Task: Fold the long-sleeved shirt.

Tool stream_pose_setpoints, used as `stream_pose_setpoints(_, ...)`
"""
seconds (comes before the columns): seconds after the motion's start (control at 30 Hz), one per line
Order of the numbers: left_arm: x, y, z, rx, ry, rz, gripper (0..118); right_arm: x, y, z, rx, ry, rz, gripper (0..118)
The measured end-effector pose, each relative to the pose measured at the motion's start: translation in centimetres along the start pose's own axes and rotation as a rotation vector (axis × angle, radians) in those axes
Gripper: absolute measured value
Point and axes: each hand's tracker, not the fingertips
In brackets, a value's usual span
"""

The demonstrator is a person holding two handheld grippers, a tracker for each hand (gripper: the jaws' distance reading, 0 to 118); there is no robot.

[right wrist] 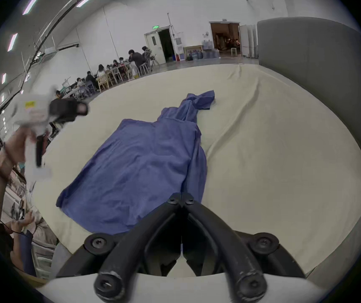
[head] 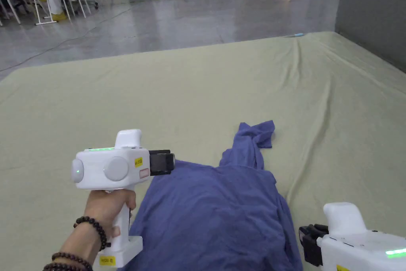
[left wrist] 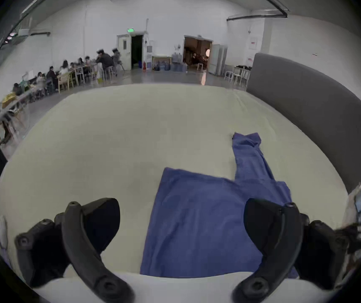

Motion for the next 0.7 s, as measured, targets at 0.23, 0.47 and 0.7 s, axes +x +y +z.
stream_pose_setpoints(0.23,1.0,2.0,-11.1,-0.164,0.105,-0.099,110,1.9,0.1,-0.5,-0.037,-0.012,-0.028,0)
stream_pose_setpoints(0.47,2.9,-0.1,-13.1,-0.223,0.041,-0.069,1,3.3,-0.1,-0.7,-0.048,-0.052,-0.049,0)
stream_pose_setpoints(0.7,2.8,1.9,-8.3,-0.135,-0.008,-0.101,0,1.2,-2.2,-2.1,-0.064,-0.033,-0.053,76)
